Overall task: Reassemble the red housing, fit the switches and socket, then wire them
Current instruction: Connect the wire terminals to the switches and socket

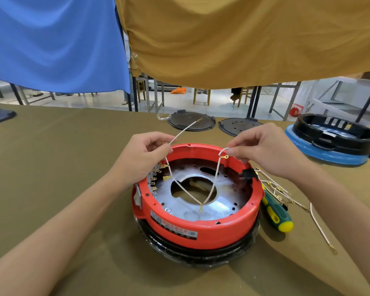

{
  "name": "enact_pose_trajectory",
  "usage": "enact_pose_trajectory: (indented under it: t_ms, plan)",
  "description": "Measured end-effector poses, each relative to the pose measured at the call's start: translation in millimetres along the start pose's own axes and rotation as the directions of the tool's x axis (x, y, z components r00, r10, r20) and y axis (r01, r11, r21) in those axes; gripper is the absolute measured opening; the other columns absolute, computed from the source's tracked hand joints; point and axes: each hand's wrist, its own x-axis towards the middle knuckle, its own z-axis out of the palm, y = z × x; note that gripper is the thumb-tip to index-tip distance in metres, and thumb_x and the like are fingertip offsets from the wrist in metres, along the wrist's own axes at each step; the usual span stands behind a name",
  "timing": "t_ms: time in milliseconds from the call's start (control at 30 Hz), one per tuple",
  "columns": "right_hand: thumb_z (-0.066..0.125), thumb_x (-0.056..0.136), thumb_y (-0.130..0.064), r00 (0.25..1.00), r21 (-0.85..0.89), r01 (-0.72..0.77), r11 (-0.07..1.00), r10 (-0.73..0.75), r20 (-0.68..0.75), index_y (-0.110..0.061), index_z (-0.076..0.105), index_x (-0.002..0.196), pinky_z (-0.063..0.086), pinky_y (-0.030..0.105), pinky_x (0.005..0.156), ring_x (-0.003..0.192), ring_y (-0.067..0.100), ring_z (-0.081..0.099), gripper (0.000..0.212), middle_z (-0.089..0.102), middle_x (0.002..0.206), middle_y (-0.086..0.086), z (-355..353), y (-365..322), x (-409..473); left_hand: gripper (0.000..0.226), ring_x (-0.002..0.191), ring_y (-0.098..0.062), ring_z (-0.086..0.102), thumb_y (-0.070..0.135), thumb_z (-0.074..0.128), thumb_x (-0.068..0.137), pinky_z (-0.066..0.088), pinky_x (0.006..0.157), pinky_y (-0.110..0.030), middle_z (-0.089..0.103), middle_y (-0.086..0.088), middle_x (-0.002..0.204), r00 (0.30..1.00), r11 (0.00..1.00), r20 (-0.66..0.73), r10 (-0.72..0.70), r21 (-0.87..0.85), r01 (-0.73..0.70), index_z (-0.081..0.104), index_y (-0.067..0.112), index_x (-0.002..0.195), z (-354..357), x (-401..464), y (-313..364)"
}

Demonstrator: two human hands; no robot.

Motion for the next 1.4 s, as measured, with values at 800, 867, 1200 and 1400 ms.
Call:
enact_pose_trajectory:
  t_ms: [800,867,1200,1400]
  plan:
    - [0.064,0.093,-0.012,0.954,-0.359,0.142,0.922,-0.031,0.297,-0.034,0.077,0.100,0.042,0.011,0.069,0.081,0.000,0.059,0.027,0.062,0.097,-0.015,10.2,-14.9,-3.5,0.012,0.095,-0.028,0.070,0.023,0.069,0.092,0.053,0.095,-0.044,0.077,-0.001,0.094,0.991,0.996,0.092,-0.093,0.014,0.092,0.079,0.018,0.097,-2.3,-1.4,0.3]
    - [0.055,0.096,-0.006,0.960,-0.350,0.120,0.929,-0.018,0.280,-0.034,0.077,0.100,0.042,0.010,0.070,0.084,-0.002,0.059,0.036,0.061,0.099,-0.019,10.6,-17.3,-4.0,0.012,0.094,-0.041,0.067,0.025,0.069,0.092,0.052,0.093,-0.053,0.076,-0.013,0.093,0.990,0.995,0.104,-0.100,0.010,0.100,0.079,0.021,0.096,-2.8,-1.5,-1.0]
    - [0.060,0.092,-0.016,0.960,-0.216,0.105,0.971,-0.043,0.276,-0.029,0.077,0.101,0.045,0.007,0.066,0.072,-0.009,0.062,0.023,0.070,0.084,-0.020,35.7,-38.3,-5.9,0.001,0.077,-0.008,0.067,0.019,0.074,0.087,0.053,0.081,-0.023,0.075,-0.005,0.086,0.990,0.995,0.107,-0.090,-0.041,0.095,0.073,0.018,0.086,-2.3,-0.4,-3.7]
    - [0.066,0.093,-0.025,0.865,0.124,-0.232,0.965,0.146,0.479,-0.005,0.073,0.096,0.059,0.022,0.065,0.069,0.015,0.071,0.022,0.075,0.083,0.006,67.5,-55.4,14.0,0.007,0.077,-0.010,0.070,0.017,0.075,0.085,0.054,0.073,-0.018,0.077,-0.006,0.086,0.988,0.988,0.118,-0.096,-0.109,0.109,0.076,0.012,0.089,-0.6,-0.2,-2.8]
